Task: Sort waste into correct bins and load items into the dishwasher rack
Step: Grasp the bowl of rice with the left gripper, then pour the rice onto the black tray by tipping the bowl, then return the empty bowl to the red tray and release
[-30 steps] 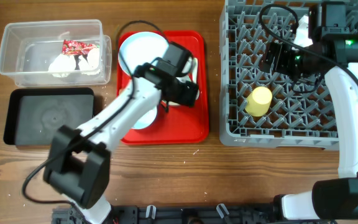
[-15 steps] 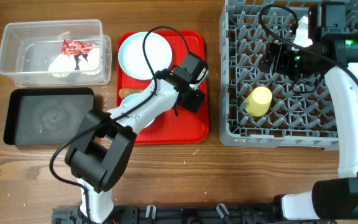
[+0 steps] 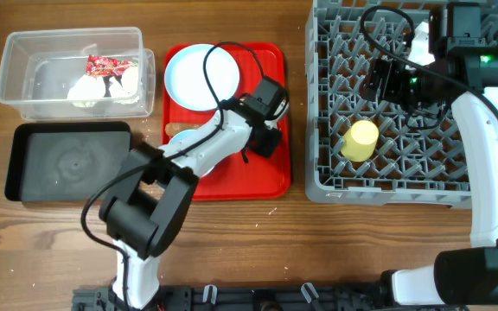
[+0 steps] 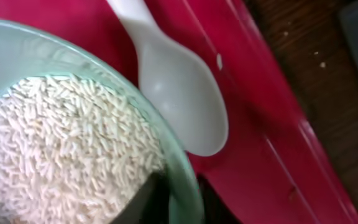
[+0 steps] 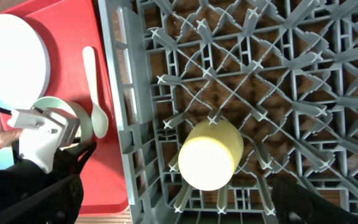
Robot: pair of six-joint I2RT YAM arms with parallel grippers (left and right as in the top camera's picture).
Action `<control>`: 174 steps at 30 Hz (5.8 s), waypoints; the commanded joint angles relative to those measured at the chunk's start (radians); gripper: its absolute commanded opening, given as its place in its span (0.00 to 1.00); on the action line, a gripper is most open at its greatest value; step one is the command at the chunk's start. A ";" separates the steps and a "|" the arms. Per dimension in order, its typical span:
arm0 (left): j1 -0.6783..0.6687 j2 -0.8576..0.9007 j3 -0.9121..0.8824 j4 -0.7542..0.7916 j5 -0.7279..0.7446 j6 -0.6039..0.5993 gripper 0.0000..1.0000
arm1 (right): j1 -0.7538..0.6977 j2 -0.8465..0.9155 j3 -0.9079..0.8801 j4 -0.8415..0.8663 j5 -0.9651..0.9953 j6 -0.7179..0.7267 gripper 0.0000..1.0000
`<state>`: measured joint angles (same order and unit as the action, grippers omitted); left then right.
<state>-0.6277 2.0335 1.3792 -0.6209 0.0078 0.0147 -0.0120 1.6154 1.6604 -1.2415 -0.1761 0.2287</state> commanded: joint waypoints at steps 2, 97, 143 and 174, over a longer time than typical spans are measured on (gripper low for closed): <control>-0.005 -0.010 0.017 0.001 -0.009 -0.024 0.08 | 0.001 -0.003 0.013 0.006 -0.010 -0.019 0.98; 1.381 -0.341 0.026 -0.569 1.322 0.053 0.04 | 0.001 -0.003 0.013 -0.027 -0.006 -0.043 0.98; 0.056 -0.308 0.049 -0.295 -0.028 -0.377 0.54 | 0.001 -0.003 0.013 -0.007 -0.011 -0.043 0.99; 0.216 -0.171 0.045 -0.281 -0.152 -0.712 0.54 | 0.001 -0.003 0.013 0.033 -0.035 0.010 1.00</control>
<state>-0.4168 1.8553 1.4170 -0.9043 -0.1131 -0.6567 -0.0120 1.6154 1.6604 -1.2118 -0.1951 0.2234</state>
